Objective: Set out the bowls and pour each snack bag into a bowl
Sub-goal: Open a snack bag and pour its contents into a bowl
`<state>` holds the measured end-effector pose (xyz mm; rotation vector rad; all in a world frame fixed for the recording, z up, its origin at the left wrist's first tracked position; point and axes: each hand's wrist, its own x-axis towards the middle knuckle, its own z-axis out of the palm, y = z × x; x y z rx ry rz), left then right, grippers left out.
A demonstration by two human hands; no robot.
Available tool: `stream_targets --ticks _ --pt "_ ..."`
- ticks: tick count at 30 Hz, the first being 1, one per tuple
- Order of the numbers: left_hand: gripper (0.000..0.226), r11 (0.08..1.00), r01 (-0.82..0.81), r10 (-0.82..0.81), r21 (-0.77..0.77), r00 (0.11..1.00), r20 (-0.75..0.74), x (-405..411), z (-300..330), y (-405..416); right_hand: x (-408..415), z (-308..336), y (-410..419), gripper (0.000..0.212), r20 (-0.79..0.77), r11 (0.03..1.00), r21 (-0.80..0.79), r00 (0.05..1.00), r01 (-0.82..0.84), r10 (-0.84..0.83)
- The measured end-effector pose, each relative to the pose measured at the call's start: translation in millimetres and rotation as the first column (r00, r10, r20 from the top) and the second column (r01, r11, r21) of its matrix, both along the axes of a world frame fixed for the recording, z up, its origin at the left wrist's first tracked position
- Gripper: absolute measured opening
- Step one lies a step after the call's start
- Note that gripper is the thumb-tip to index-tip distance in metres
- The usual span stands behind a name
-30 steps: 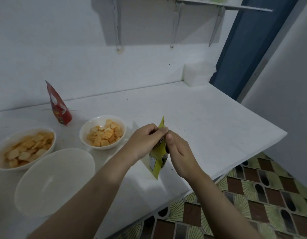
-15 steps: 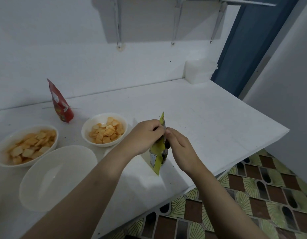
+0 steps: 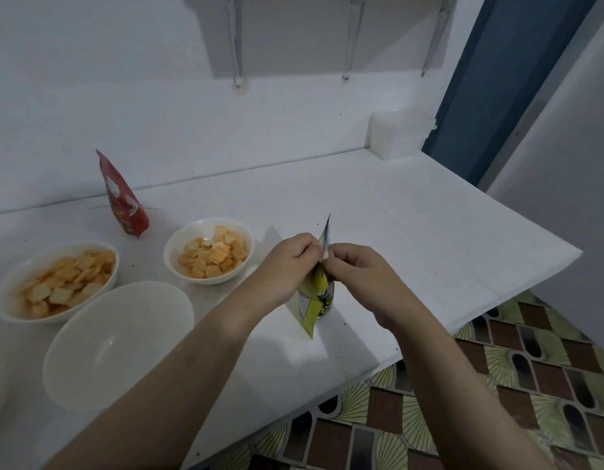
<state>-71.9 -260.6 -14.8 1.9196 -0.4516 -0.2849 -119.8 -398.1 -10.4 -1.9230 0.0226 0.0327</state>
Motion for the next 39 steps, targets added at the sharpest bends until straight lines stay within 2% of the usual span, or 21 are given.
stream_targets --ticks 3,7,9,11,14,16,19,22,27,31,35,39 --pt "0.030 0.999 -0.012 0.011 -0.044 1.000 -0.026 1.2 -2.4 1.3 3.1 -0.7 -1.2 0.032 0.016 1.000 0.012 1.000 0.011 -0.011" --pt "0.033 0.996 -0.031 0.025 -0.089 0.997 -0.073 1.4 -7.3 0.7 6.6 4.1 -3.3 0.031 0.119 0.975 -0.220 0.992 -0.014 0.041" --pt "0.034 0.995 -0.042 0.034 -0.087 0.996 -0.088 0.7 -4.7 0.3 8.5 7.0 -4.4 0.029 0.115 0.967 -0.252 0.991 -0.040 0.070" --pt "0.030 1.000 -0.013 0.015 0.019 0.995 -0.095 2.6 5.1 2.5 10.7 7.3 -3.9 0.026 0.058 0.982 -0.178 0.996 -0.061 0.072" --pt "0.032 0.957 0.051 -0.030 0.285 0.997 -0.078 3.7 25.1 7.5 10.9 6.1 -4.5 0.022 -0.010 0.997 -0.070 0.999 -0.045 0.045" --pt "0.032 0.926 0.046 -0.036 0.376 0.999 -0.033 1.6 30.0 6.6 9.9 7.0 -4.7 0.021 -0.023 0.995 -0.085 0.998 -0.058 0.056" --pt "0.031 0.903 0.029 -0.056 0.428 0.997 0.049 0.3 29.3 5.3 8.6 9.4 -3.9 0.018 0.001 0.987 -0.130 0.996 -0.091 0.092" --pt "0.028 0.922 0.087 -0.118 0.377 0.991 0.059 4.1 29.0 8.6 9.5 7.1 -6.0 0.016 0.015 0.992 -0.088 0.996 -0.092 0.093" --pt "0.026 0.995 0.062 -0.057 0.076 0.997 -0.061 1.0 11.5 4.9 10.8 -3.2 -12.0 0.016 0.018 0.991 0.062 0.993 -0.119 0.118" --pt "0.042 0.998 0.047 -0.050 -0.037 0.996 -0.076 -0.9 8.1 3.2 12.5 -4.5 -16.7 0.018 0.055 0.993 0.038 0.992 -0.114 0.111" --pt "0.032 0.997 0.062 -0.065 -0.043 0.996 -0.057 -0.1 6.7 1.1 12.2 2.3 -18.8 0.022 0.050 0.995 0.025 0.994 -0.094 0.092" --pt "0.024 0.999 0.009 -0.010 -0.034 1.000 -0.019 -0.7 0.9 -0.6 13.2 5.2 -16.0 0.029 0.059 0.979 -0.178 0.994 0.104 -0.095"
